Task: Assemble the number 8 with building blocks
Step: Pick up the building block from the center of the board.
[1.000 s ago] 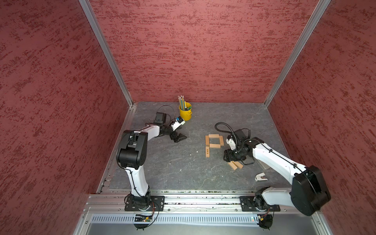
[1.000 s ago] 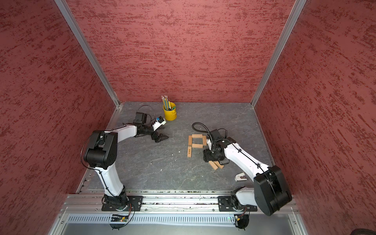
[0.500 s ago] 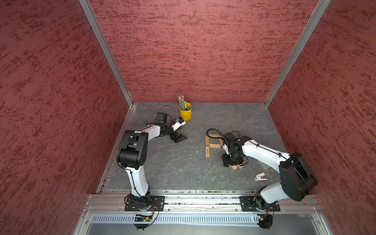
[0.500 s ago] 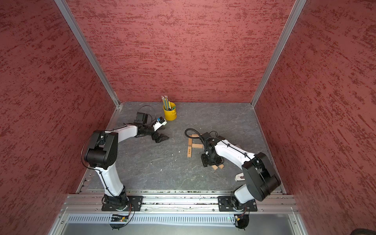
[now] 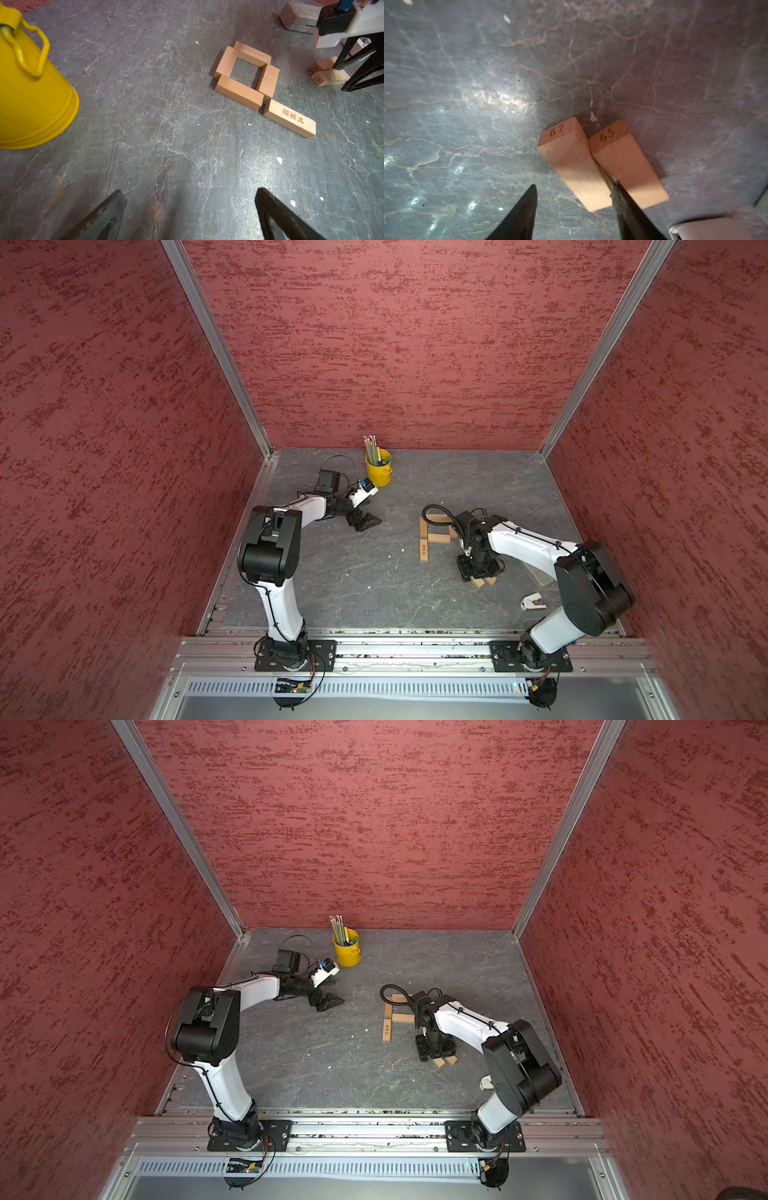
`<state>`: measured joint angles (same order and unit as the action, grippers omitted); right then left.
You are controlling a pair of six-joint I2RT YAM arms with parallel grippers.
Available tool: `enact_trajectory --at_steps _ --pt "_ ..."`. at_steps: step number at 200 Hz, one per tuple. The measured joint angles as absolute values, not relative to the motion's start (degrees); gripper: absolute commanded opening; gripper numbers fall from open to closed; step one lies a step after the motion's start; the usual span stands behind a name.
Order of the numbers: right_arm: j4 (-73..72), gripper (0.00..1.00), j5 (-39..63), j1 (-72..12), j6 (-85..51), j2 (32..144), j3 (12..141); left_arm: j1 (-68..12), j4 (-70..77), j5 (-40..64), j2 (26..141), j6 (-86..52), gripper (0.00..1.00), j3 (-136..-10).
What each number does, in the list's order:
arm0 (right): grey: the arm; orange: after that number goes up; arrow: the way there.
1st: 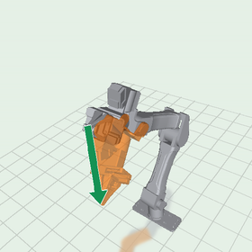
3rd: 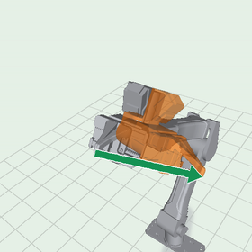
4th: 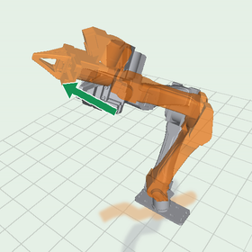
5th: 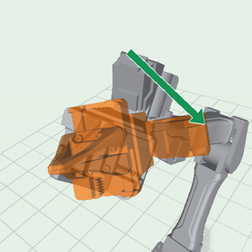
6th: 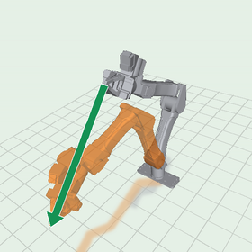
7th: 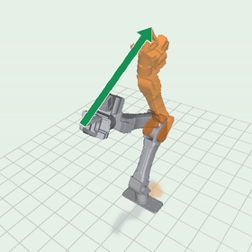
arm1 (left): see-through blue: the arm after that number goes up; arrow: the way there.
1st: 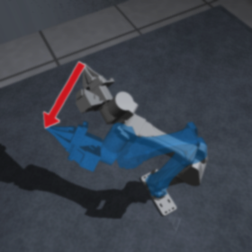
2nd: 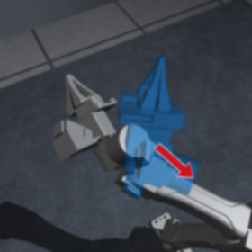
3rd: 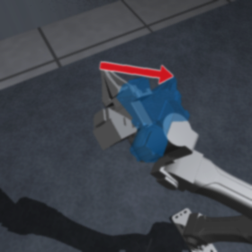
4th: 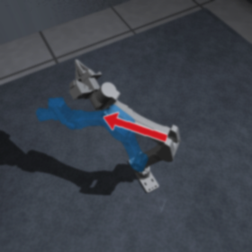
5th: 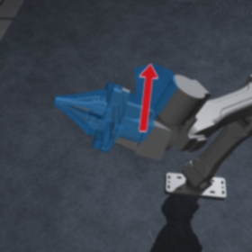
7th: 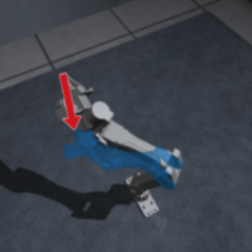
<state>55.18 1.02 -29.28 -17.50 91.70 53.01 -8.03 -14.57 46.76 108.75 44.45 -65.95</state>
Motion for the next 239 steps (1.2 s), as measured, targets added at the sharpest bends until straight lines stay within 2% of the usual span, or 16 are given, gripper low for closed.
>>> enact_trajectory --at_steps 27,120,129,150,160,188,207,239 --pt "55.27 0.34 1.26 -29.06 -16.86 92.38 52.97 -8.03 -14.57 46.87 108.75 44.45 0.99 -65.95" --pt "53.63 0.36 2.96 -28.82 -15.68 94.3 52.36 -8.03 -14.57 46.87 108.75 44.45 0.99 -65.95" --pt "53.76 0.32 2.96 -28.82 -15.59 94.43 52.53 -8.03 -14.57 46.89 108.75 44.45 0.99 -65.95" --pt "53.93 0.15 2.81 -28.84 -15.44 94.61 52.86 -8.03 -14.57 46.89 108.75 44.45 0.99 -65.95" --pt "54.06 0.11 2.81 -28.95 -15.31 94.8 53.23 -8.03 -14.57 46.89 108.75 44.45 0.99 -65.95" --pt "53.23 0.09 1.8 -30.61 -12.75 96.12 58.61 -8.03 -14.57 46.92 108.75 44.45 0.99 -65.95" --pt "52.16 0.11 -1.13 -33.3 -8.51 95.79 64.79 -8.03 -14.57 46.89 108.75 44.42 0.99 -65.95" --pt "49.01 0.11 -4.32 -38.04 5.17 91.44 66.7 -8.1 -14.57 46.85 108.75 44.45 0.99 -65.95"
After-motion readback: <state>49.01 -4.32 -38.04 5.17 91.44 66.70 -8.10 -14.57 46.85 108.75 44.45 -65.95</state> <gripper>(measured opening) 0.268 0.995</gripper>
